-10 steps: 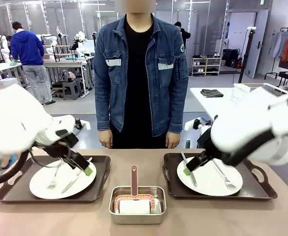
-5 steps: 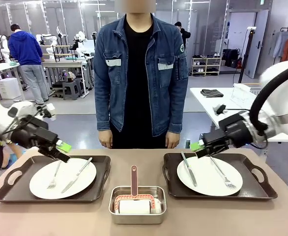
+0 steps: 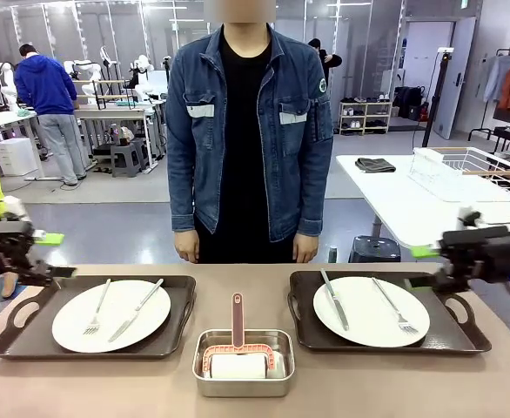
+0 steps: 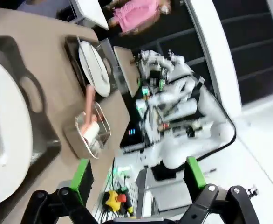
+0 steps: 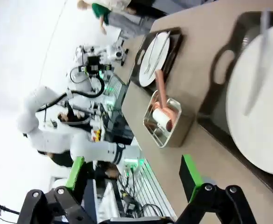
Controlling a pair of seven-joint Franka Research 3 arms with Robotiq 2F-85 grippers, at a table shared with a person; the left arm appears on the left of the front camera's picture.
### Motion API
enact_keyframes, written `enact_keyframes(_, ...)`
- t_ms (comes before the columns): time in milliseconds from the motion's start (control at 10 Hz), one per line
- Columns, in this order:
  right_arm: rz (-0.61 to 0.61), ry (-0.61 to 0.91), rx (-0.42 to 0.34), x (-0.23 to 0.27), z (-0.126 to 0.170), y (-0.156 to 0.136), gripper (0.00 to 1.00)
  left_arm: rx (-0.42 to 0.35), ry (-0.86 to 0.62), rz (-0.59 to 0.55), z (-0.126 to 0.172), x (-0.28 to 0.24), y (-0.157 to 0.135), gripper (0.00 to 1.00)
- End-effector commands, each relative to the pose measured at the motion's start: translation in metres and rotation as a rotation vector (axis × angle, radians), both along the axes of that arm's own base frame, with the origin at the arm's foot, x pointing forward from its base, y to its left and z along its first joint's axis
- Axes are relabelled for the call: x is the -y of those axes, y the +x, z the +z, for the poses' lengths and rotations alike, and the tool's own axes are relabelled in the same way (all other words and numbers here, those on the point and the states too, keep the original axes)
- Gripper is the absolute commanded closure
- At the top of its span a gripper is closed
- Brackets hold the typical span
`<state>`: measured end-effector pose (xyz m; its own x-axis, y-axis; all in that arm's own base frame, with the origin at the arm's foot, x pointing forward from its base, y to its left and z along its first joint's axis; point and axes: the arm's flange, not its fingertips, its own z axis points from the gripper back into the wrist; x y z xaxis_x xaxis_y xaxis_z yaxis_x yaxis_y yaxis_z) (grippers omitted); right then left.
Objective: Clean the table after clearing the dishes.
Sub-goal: When the left (or right) Handle tray is removed, use the left hand (or right hand) to clean the left (or right) side of the table with the Lint Roller.
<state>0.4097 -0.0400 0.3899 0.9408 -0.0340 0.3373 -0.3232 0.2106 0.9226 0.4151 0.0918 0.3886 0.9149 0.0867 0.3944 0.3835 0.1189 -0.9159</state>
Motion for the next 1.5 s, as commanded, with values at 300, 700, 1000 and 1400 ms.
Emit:
enact_keyframes(300, -0.330, 0.077, -0.176, 0.179, -0.010, -0.054, 0.00, 0.174, 0.117, 0.399, -0.009, -0.149, -0.053, 0.00)
enact_keyframes(700, -0.524, 0.000, -0.235, 0.251, 0.013, -0.108, 0.00, 0.063, 0.221, 0.667, 0.012, -0.227, -0.104, 0.00)
enact_keyframes(1000, -0.481, 0.046, -0.185, 0.246, -0.009, -0.103, 0.00, 0.136, 0.177, 0.588, -0.009, -0.223, -0.101, 0.00)
enact_keyframes(1400, -0.481, 0.046, -0.185, 0.246, -0.009, -0.103, 0.00, 0.136, 0.177, 0.588, -0.009, -0.223, -0.101, 0.00)
